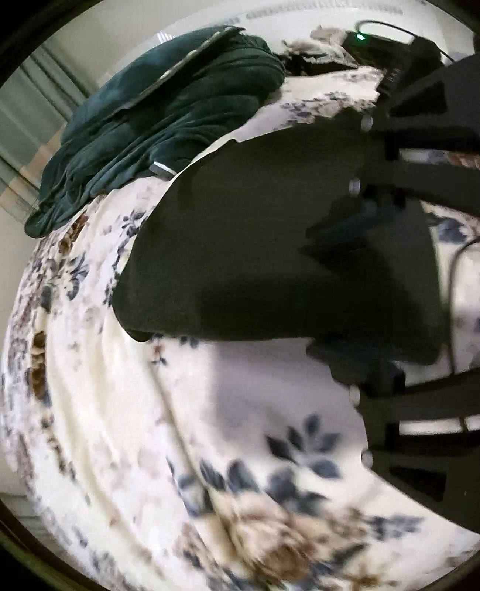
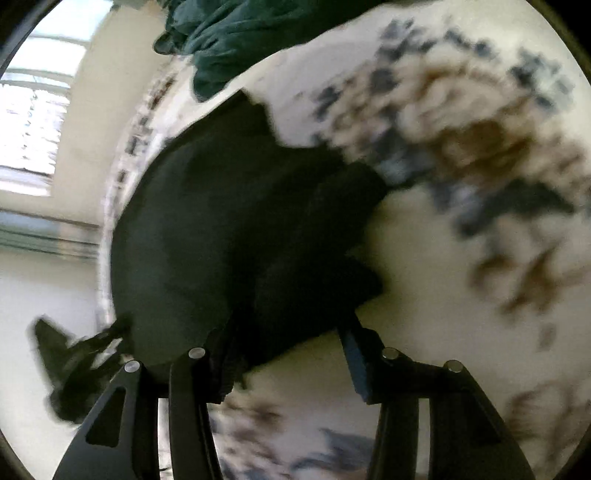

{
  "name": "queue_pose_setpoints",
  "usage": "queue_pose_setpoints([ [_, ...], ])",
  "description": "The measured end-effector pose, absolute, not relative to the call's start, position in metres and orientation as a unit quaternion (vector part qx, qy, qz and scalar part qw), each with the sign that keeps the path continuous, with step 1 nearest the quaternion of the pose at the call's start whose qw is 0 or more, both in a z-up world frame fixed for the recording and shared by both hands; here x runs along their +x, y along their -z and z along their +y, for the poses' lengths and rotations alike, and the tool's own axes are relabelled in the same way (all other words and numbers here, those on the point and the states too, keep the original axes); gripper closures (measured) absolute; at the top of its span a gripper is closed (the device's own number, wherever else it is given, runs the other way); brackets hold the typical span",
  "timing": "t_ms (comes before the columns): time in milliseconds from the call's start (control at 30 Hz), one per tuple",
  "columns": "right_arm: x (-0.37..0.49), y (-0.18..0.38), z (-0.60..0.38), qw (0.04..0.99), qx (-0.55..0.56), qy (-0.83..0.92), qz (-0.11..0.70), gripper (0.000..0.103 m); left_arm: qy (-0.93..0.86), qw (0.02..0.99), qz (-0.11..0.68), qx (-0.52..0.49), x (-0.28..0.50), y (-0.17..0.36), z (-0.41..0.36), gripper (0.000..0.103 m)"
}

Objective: Fold small clothes
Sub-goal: 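Release the folded sweater and raise both tools away from it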

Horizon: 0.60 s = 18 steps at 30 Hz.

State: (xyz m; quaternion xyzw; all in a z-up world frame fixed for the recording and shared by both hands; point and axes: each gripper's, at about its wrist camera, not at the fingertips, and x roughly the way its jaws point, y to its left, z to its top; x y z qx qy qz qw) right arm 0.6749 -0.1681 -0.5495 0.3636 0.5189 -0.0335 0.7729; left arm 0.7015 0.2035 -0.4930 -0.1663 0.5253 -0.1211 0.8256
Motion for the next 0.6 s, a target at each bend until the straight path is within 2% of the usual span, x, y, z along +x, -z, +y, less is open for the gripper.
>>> queue_pose_setpoints([
  [33, 0.674, 0.548, -0.170, 0.776, 0.347, 0.035, 0.525, 0.053, 0.108, 0.832, 0.520, -0.158, 0.694, 0.488, 0.200, 0.046],
  [100, 0.641, 0.558, -0.187, 0.780, 0.328, 0.036, 0.531, 0.050, 0.083, 0.843, 0.514, -0.137, 0.683, 0.479, 0.193, 0.038],
  [167, 0.637, 0.535, -0.185, 0.797, 0.282, 0.051, 0.531, 0.046, 0.050, 0.850, 0.512, -0.108, 0.670, 0.467, 0.183, 0.005],
  [200, 0.640, 0.526, -0.179, 0.807, 0.256, 0.059, 0.529, 0.034, 0.039, 0.853, 0.512, -0.094, 0.662, 0.461, 0.177, 0.001],
  [233, 0.632, 0.512, -0.174, 0.817, 0.220, 0.069, 0.528, 0.016, 0.031, 0.854, 0.512, -0.087, 0.655, 0.456, 0.174, 0.001],
  [300, 0.628, 0.485, -0.161, 0.834, 0.149, 0.083, 0.525, 0.000, 0.015, 0.856, 0.512, -0.072, 0.645, 0.443, 0.167, 0.001],
  [433, 0.605, 0.432, -0.144, 0.854, 0.046, 0.102, 0.508, 0.000, 0.004, 0.865, 0.499, -0.058, 0.618, 0.405, 0.155, 0.001],
  [600, 0.557, 0.358, -0.132, 0.870, -0.009, 0.111, 0.481, 0.000, 0.000, 0.879, 0.474, -0.049, 0.578, 0.342, 0.141, 0.001],
])
